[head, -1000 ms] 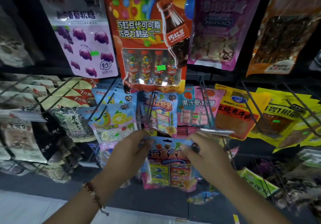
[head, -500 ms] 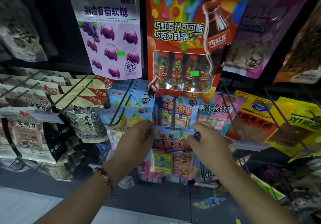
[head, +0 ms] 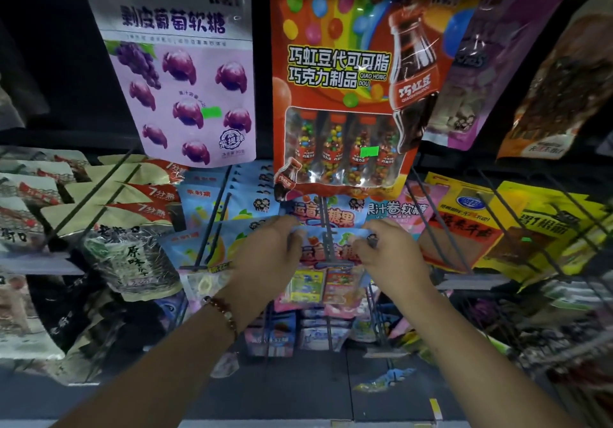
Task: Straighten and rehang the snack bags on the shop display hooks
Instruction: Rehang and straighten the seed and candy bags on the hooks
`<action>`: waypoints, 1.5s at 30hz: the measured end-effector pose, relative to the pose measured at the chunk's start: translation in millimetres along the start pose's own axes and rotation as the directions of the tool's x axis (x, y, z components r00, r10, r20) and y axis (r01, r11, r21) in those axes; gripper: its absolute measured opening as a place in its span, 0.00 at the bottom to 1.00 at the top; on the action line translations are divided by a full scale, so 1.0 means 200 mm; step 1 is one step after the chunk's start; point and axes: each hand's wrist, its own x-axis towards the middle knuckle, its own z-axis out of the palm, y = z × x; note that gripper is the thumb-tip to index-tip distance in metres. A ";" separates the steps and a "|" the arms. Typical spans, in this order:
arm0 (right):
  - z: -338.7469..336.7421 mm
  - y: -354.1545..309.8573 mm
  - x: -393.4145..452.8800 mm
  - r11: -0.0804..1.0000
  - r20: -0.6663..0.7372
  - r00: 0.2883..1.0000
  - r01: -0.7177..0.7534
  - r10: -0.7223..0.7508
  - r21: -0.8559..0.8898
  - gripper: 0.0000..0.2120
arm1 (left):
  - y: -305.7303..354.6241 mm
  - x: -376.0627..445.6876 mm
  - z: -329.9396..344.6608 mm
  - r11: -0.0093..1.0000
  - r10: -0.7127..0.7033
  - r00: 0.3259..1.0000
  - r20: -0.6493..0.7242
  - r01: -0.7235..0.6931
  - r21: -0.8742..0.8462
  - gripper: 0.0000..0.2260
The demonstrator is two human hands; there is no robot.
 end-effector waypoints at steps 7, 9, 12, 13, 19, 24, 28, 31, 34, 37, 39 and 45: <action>0.06 0.01 0.00 1.000 -0.061 0.998 0.009 -0.010 -0.020 0.09 | -0.05 0.00 0.01 0.993 0.111 0.993 -0.043 -0.110 0.038 0.14; 0.07 0.01 -0.02 1.000 -0.068 0.997 -0.020 0.019 -0.012 0.13 | -0.07 -0.02 0.01 0.992 0.123 0.991 -0.054 -0.122 0.027 0.17; 0.09 0.02 -0.07 0.999 -0.082 0.995 -0.050 0.051 0.013 0.20 | -0.11 -0.09 0.00 0.990 0.129 0.989 -0.072 -0.132 -0.044 0.23; 0.10 0.02 -0.09 0.998 -0.087 0.995 -0.053 0.055 0.034 0.24 | -0.13 -0.12 0.00 0.988 0.128 0.989 -0.073 -0.133 -0.074 0.25; 0.19 0.03 -0.28 0.994 -0.059 0.995 -0.078 0.082 0.070 0.45 | -0.33 -0.31 0.04 0.989 0.096 0.994 0.052 -0.089 -0.122 0.37; 0.34 0.07 -0.46 0.986 0.042 0.985 -0.166 0.166 0.003 0.43 | -0.51 -0.41 0.08 0.994 0.107 0.986 0.128 -0.102 -0.047 0.29; 0.45 0.09 -0.57 0.980 0.174 0.965 -0.187 0.195 -0.061 0.39 | -0.61 -0.50 0.10 0.993 -0.008 0.959 0.285 -0.025 0.113 0.29; 0.50 0.08 -0.63 0.986 0.238 0.957 -0.155 0.167 -0.068 0.38 | -0.65 -0.59 0.07 0.983 -0.042 0.940 0.339 -0.022 0.181 0.30; 0.54 0.06 -0.68 0.988 0.266 0.953 -0.123 0.144 -0.093 0.36 | -0.67 -0.69 0.01 0.970 -0.107 0.938 0.329 0.026 0.243 0.31; 0.56 0.03 -0.76 0.992 0.303 0.948 -0.064 0.094 -0.107 0.34 | -0.69 -0.82 -0.03 0.957 -0.169 0.941 0.292 0.086 0.278 0.31; 0.56 0.02 -0.83 0.994 0.338 0.938 -0.045 0.076 -0.099 0.34 | -0.68 -0.92 -0.07 0.947 -0.195 0.943 0.270 0.110 0.301 0.31; 0.53 -0.04 -1.08 0.997 0.399 0.917 0.027 0.004 -0.073 0.34 | -0.59 -1.23 -0.14 0.914 -0.280 0.925 0.256 0.175 0.367 0.31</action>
